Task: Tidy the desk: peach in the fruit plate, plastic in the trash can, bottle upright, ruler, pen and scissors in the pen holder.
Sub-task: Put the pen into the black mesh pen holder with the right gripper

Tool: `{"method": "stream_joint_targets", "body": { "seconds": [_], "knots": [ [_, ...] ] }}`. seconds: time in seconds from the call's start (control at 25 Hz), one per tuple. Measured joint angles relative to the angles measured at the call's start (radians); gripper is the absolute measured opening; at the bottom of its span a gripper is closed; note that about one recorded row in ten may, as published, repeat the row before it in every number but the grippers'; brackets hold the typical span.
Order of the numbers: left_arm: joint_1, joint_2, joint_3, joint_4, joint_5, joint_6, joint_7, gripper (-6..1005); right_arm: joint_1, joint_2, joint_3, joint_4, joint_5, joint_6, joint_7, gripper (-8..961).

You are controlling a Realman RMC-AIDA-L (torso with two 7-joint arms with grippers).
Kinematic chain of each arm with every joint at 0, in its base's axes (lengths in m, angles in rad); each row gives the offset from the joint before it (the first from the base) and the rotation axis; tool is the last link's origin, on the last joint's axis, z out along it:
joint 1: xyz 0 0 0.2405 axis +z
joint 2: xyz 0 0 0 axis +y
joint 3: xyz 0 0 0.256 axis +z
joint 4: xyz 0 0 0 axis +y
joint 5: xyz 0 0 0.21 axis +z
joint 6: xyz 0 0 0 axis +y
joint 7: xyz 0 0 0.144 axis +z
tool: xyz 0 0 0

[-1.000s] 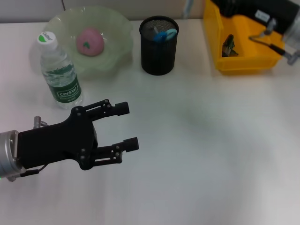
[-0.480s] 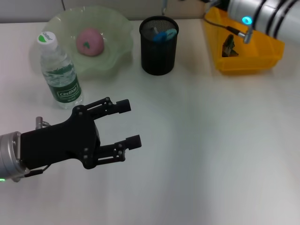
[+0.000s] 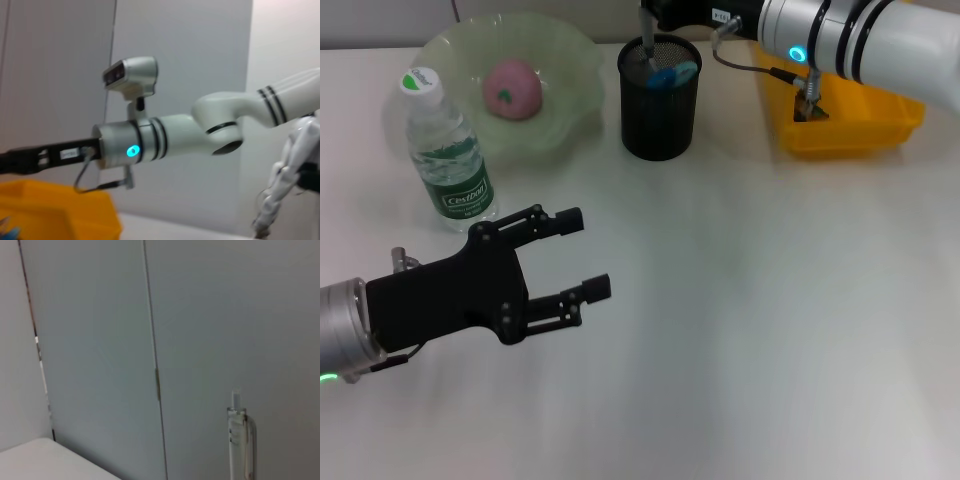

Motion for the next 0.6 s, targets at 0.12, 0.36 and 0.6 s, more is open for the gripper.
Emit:
{"method": "stream_joint_targets", "body": {
  "seconds": [0.12, 0.36, 0.6],
  "knots": [
    [0.002, 0.000, 0.001, 0.000, -0.001, -0.047, 0.001, 787, 0.010, 0.000, -0.005, 0.013, 0.003, 0.003, -0.020, 138],
    [0.015, -0.002, 0.001, -0.003, -0.005, -0.208, 0.028, 787, 0.009, 0.000, -0.004, 0.014, 0.004, 0.016, -0.023, 137],
    [0.017, -0.002, 0.001, -0.035, -0.018, -0.244, 0.082, 787, 0.007, 0.000, 0.002, 0.015, 0.004, 0.017, -0.036, 137]
  ]
}}
